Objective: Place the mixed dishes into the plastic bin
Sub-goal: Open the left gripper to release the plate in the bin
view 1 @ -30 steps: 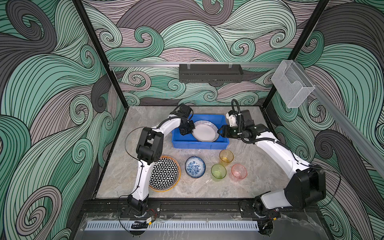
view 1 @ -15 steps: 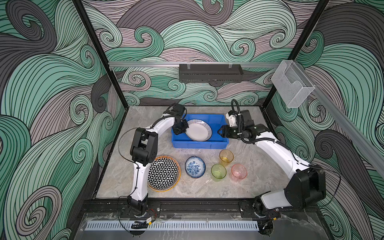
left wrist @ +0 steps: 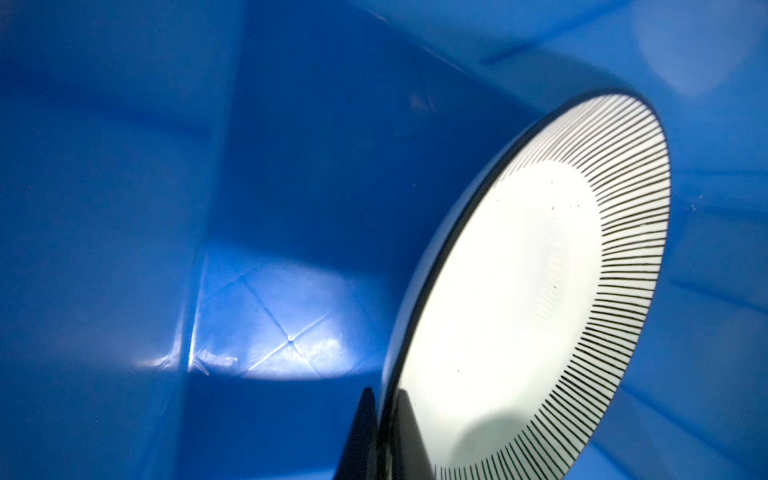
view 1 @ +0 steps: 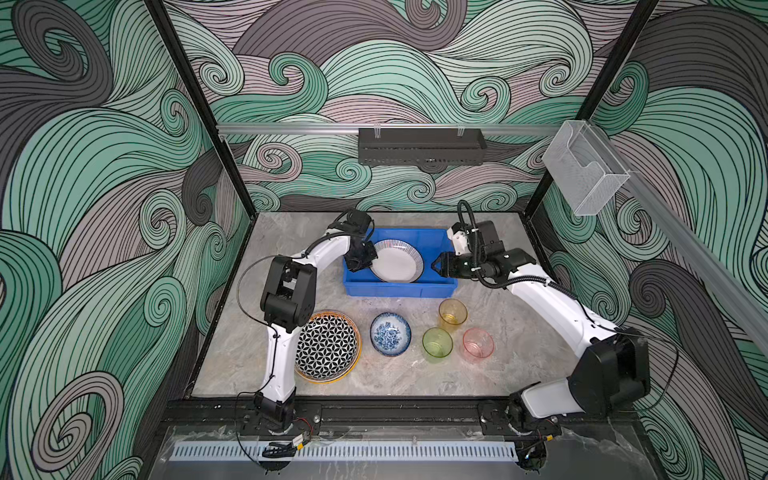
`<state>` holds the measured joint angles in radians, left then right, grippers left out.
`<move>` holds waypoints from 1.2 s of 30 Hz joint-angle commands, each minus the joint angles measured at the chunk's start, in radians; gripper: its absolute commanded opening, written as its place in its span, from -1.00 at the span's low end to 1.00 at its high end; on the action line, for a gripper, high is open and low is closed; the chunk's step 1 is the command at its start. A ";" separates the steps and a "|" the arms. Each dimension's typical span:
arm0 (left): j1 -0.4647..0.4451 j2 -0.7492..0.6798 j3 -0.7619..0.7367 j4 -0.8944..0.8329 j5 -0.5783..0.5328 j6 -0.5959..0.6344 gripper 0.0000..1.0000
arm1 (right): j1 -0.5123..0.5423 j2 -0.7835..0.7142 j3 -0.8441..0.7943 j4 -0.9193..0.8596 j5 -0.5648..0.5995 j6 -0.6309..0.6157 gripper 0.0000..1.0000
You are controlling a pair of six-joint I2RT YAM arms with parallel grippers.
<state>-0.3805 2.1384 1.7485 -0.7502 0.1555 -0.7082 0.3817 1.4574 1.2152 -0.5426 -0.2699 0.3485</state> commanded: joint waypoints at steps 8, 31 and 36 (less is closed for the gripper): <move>0.000 -0.018 -0.006 -0.165 -0.194 0.058 -0.87 | 0.015 0.013 -0.014 -0.016 0.003 -0.002 0.09; -0.007 0.030 0.031 -0.188 -0.180 0.065 -0.69 | 0.030 0.021 -0.003 -0.026 0.011 -0.006 0.09; -0.009 0.013 0.040 -0.189 -0.177 0.067 -0.67 | 0.031 0.022 0.000 -0.030 0.015 -0.011 0.09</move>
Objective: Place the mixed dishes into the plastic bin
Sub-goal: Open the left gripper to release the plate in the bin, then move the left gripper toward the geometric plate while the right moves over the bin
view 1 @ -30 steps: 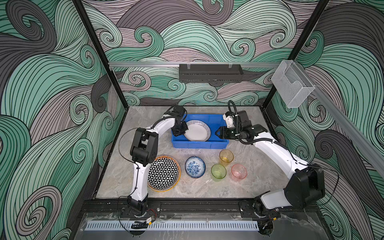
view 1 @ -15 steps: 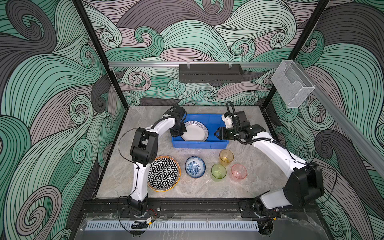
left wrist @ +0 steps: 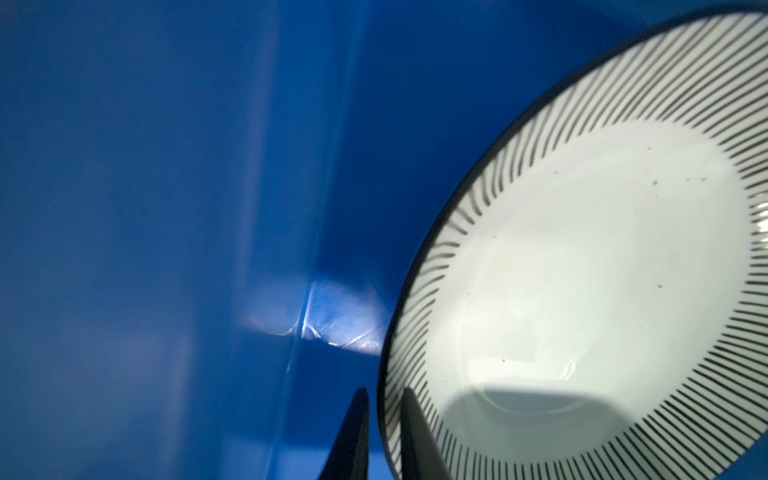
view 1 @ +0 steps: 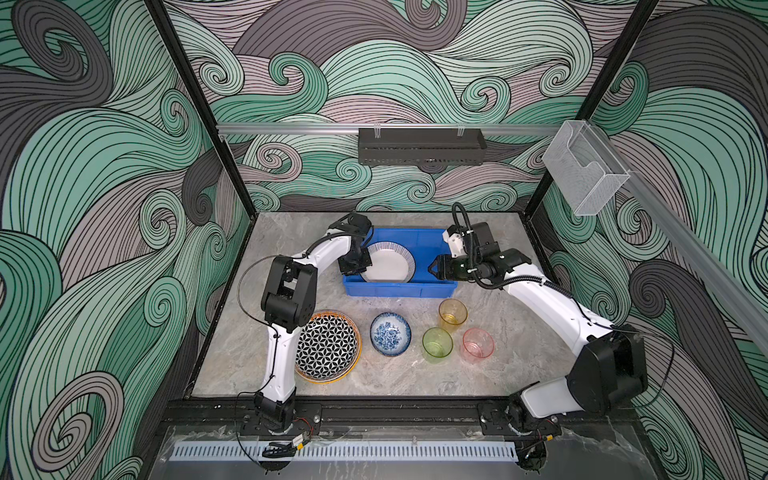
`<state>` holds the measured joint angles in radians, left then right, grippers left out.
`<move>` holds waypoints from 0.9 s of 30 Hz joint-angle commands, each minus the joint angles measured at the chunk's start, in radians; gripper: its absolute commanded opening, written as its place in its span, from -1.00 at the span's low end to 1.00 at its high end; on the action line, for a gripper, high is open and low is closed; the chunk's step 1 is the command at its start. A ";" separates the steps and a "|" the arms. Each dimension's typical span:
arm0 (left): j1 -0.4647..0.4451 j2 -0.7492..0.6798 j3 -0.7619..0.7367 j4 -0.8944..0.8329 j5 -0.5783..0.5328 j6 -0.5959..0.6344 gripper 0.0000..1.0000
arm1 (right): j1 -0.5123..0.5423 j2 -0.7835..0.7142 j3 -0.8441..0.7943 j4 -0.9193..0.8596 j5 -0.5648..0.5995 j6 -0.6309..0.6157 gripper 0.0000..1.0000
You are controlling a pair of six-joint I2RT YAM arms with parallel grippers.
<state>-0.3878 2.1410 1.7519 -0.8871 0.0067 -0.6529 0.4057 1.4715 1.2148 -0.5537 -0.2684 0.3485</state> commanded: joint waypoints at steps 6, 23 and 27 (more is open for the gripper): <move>-0.003 -0.053 0.035 -0.031 0.006 0.017 -0.66 | 0.011 0.020 0.023 -0.037 0.016 -0.027 0.09; -0.003 -0.312 -0.064 -0.035 0.008 0.027 -0.62 | 0.089 0.054 0.097 -0.059 0.024 -0.083 0.09; 0.000 -0.412 -0.179 0.009 -0.012 0.010 -0.62 | 0.148 0.074 0.139 -0.083 0.037 -0.142 0.11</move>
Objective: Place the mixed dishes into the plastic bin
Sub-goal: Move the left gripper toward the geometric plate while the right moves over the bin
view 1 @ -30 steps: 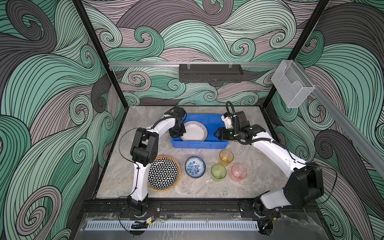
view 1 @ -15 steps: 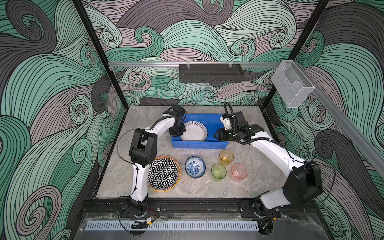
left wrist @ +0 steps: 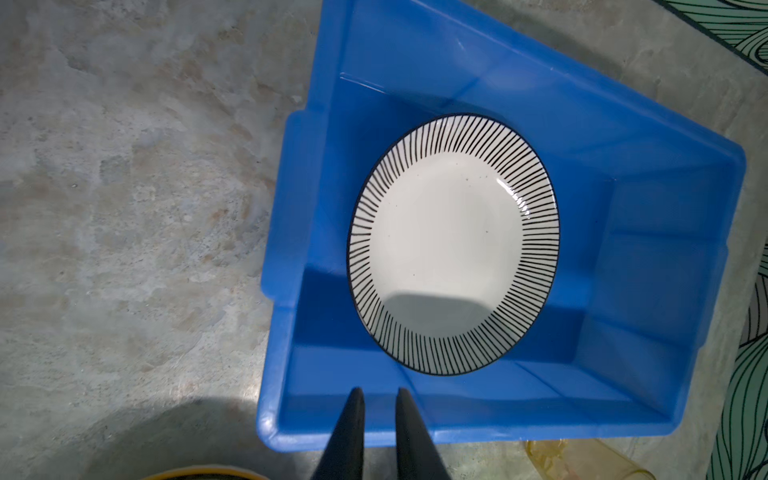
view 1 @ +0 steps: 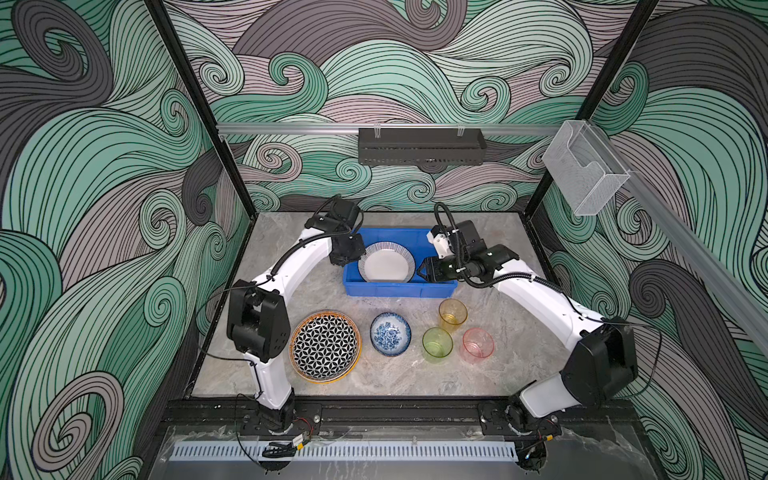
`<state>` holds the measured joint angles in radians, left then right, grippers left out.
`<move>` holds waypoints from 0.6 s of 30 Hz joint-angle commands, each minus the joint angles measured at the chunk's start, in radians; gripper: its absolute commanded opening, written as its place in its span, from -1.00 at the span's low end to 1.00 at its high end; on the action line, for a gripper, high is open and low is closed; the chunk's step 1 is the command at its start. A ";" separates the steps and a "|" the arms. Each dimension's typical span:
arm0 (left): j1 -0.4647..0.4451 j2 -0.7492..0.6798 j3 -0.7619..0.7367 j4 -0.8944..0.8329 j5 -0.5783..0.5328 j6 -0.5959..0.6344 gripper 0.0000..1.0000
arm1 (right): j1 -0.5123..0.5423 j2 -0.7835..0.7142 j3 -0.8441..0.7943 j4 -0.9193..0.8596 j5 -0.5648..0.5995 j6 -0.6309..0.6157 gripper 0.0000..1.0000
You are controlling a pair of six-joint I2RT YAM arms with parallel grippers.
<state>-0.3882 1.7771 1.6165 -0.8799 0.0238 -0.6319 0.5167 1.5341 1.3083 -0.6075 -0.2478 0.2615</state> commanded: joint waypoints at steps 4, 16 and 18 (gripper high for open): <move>0.002 -0.116 -0.101 -0.043 -0.060 -0.017 -0.61 | 0.100 0.042 0.100 -0.070 0.054 -0.097 0.11; 0.004 -0.342 -0.252 -0.255 -0.194 -0.029 -0.58 | 0.251 0.109 0.179 -0.084 0.078 -0.150 0.10; 0.004 -0.383 -0.279 -0.287 -0.199 -0.033 -0.58 | 0.280 0.130 0.195 -0.083 0.079 -0.153 0.09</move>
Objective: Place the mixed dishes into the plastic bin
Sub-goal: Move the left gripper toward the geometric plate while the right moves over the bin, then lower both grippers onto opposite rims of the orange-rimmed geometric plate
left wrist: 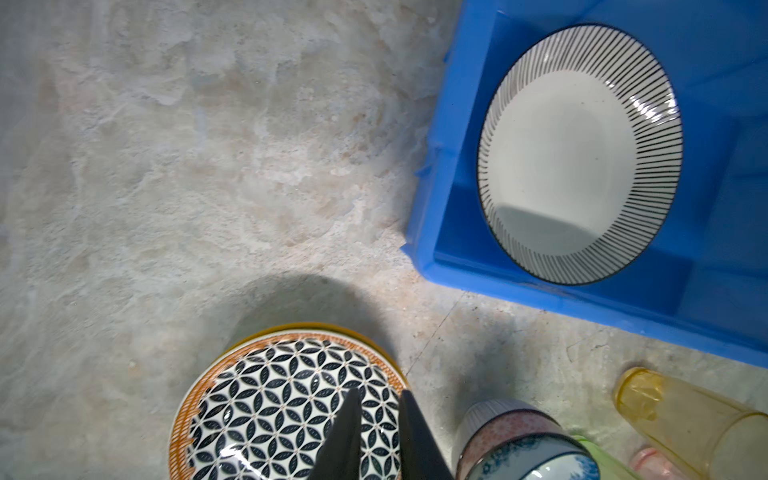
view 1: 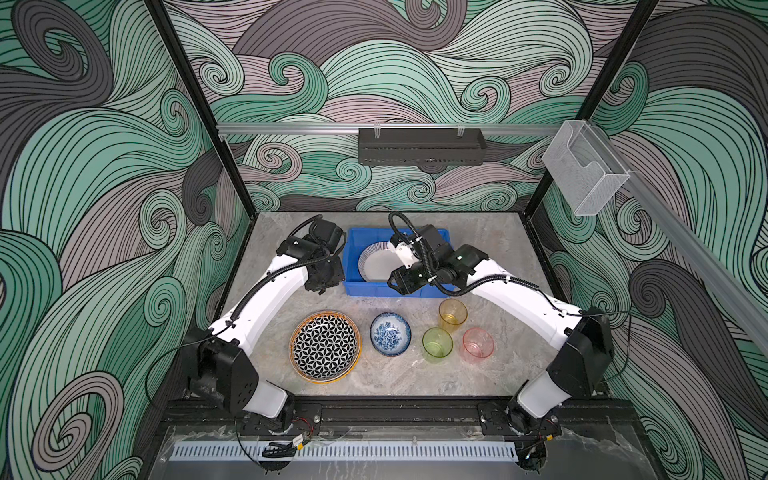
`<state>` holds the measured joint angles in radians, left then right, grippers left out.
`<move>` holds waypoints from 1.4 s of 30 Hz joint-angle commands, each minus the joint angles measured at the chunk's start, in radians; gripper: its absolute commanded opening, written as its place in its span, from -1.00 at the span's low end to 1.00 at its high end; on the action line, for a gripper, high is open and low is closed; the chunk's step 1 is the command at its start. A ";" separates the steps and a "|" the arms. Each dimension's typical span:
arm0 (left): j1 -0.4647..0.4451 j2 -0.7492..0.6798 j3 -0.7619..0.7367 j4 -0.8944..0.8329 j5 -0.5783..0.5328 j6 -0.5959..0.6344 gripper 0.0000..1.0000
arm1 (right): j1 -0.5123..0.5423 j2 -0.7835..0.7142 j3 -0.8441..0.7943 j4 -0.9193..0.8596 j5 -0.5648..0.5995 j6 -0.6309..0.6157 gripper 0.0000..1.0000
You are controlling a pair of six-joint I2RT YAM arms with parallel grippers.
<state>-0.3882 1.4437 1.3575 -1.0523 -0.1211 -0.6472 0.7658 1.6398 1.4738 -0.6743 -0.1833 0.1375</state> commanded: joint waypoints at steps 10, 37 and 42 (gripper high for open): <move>0.007 -0.212 -0.205 -0.169 -0.023 -0.099 -0.55 | 0.145 0.134 0.105 -0.012 0.036 -0.038 0.02; 0.008 -0.428 -0.508 -0.219 0.066 -0.252 -0.37 | 0.257 0.415 0.254 -0.012 0.030 -0.033 -0.10; 0.006 -0.431 -0.536 -0.212 0.086 -0.270 -0.36 | 0.257 0.443 0.260 -0.013 0.036 -0.029 -0.22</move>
<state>-0.3874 1.0290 0.8261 -1.2469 -0.0521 -0.8856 1.0183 2.0640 1.7092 -0.6724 -0.1596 0.1123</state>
